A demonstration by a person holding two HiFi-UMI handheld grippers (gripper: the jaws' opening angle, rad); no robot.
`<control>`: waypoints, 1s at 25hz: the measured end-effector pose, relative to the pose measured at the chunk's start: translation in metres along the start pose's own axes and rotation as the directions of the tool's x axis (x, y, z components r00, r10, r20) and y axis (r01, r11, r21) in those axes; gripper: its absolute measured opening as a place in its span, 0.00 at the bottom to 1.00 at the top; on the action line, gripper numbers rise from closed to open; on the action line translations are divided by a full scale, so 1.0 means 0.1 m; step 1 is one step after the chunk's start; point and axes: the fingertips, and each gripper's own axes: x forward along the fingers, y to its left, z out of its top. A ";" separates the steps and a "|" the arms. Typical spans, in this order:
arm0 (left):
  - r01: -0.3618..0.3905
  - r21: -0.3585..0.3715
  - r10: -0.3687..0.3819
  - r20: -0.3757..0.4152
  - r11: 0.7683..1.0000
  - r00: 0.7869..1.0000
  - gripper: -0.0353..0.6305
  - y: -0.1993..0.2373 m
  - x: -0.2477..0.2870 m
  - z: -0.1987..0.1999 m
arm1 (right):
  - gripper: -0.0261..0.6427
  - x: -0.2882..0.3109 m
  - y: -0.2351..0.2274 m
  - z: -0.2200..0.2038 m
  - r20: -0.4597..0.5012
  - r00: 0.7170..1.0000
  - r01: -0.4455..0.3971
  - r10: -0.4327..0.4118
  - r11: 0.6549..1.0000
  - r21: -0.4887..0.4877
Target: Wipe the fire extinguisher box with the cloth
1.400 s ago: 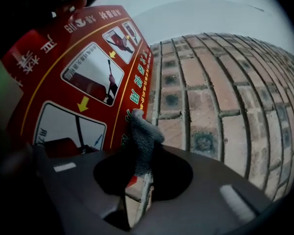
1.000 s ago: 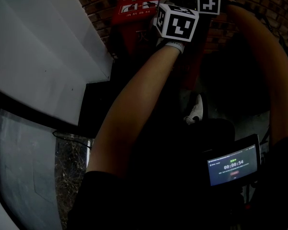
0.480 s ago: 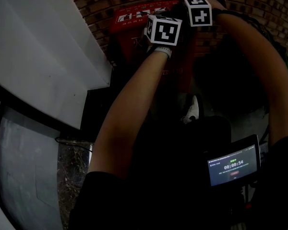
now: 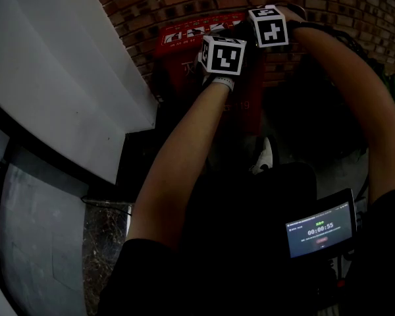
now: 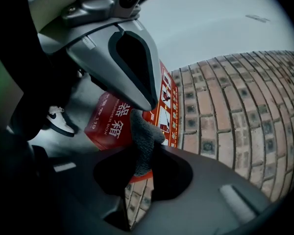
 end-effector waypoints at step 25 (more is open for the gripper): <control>0.129 -0.061 -0.123 0.104 0.990 0.987 0.05 -0.48 0.41 0.22 | 0.14 0.90 -0.83 -1.01 -0.160 0.967 0.210 -0.200 0.976 0.052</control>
